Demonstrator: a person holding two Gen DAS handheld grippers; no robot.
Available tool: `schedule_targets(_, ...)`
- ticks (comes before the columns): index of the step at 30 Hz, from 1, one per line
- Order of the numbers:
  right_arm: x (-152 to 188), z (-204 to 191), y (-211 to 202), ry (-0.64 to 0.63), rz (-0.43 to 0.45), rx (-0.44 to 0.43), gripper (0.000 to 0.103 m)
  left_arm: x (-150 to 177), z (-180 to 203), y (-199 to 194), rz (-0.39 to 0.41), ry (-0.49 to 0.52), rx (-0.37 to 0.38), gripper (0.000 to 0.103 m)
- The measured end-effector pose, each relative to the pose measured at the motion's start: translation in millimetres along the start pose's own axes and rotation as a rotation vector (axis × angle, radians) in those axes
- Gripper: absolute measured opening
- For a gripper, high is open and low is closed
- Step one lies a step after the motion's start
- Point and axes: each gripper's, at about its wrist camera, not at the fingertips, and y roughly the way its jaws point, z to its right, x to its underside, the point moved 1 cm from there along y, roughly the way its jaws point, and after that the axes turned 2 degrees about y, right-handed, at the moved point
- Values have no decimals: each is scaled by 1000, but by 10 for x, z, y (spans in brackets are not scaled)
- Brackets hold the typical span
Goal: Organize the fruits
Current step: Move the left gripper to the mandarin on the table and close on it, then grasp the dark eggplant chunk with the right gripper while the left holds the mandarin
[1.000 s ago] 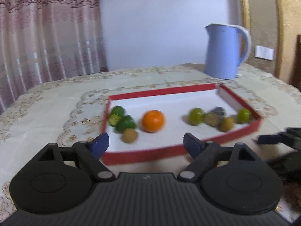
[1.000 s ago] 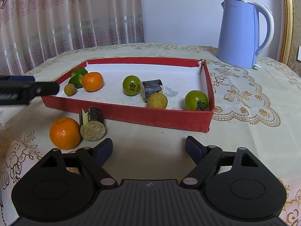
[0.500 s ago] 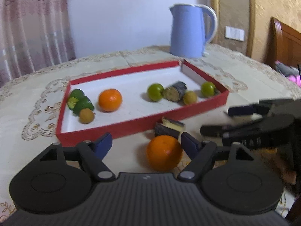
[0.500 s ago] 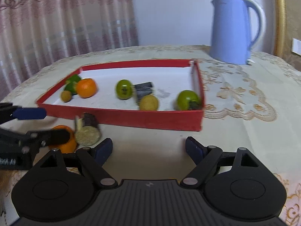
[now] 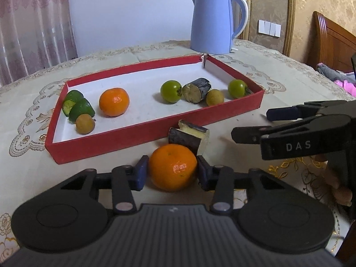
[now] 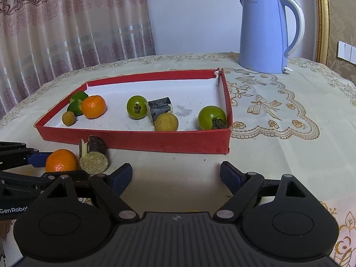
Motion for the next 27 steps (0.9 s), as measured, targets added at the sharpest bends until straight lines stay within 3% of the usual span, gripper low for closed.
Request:
schedule_targets(15, 4, -41, 18, -26, -8, 11, 88, 102, -616, -167, 11, -140, -144, 41)
schedule_targets(21, 28, -217, -118, -104, 60, 15, 89, 103, -664, -111, 23, -154, -158, 41)
schedule_targets(24, 0, -359, -162, -100, 45, -91, 89, 112, -679, -100, 32, -159, -154, 41)
schedule_targets(27, -28, -540, -152, -153, 69, -75, 89, 130, -700, -98, 36, -168, -144, 41)
